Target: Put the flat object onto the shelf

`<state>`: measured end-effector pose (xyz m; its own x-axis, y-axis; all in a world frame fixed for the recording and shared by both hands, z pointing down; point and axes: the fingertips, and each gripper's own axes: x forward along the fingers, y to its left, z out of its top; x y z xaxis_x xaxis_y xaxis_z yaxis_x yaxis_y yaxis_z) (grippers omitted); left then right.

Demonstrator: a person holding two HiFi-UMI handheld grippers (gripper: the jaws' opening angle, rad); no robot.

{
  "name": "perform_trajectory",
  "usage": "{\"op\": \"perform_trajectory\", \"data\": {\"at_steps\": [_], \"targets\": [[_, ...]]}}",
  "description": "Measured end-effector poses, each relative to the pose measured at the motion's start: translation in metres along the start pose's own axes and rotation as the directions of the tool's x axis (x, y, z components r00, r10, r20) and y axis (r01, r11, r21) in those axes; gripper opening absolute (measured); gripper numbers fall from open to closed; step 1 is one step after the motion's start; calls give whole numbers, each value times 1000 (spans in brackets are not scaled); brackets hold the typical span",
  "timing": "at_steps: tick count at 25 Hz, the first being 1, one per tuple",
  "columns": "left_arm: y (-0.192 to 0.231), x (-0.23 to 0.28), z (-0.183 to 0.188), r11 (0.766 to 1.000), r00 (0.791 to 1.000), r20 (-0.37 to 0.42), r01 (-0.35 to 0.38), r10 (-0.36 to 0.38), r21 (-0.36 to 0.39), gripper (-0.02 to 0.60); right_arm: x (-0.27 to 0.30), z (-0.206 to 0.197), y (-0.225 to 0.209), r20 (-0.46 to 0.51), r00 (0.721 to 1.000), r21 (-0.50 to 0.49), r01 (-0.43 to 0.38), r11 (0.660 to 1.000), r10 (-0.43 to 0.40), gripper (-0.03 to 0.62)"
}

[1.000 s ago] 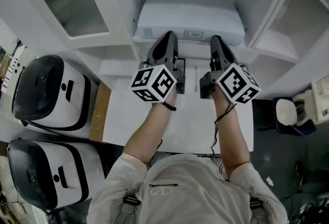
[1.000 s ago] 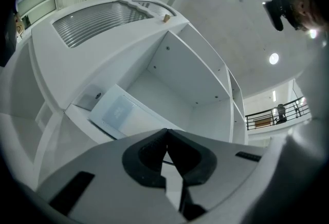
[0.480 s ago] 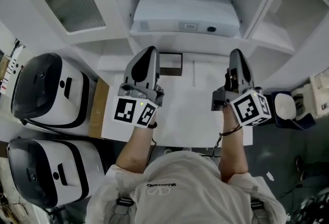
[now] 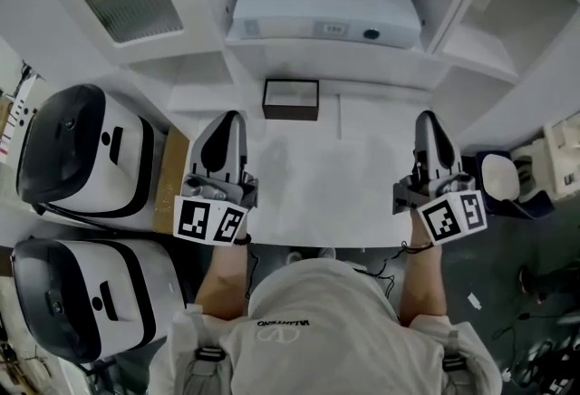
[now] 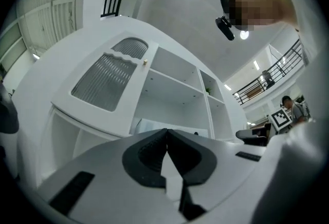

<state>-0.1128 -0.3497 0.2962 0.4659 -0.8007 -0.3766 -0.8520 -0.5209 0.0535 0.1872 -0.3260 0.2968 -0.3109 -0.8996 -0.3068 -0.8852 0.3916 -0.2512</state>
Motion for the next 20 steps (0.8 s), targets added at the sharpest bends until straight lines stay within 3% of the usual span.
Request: {"op": "perform_trajectory", "data": {"at_steps": [9,20], "targets": [[15,-16,-11,998,997,-36,-67,66,-20,5,-11,-2,-9,-2,1000,11,15,1000,-15,9],[5,-6,-4,998,999,-18,-47,46,-41,5,-12,-3,-14,-7,1000,32,22,999,-22,9]]}}
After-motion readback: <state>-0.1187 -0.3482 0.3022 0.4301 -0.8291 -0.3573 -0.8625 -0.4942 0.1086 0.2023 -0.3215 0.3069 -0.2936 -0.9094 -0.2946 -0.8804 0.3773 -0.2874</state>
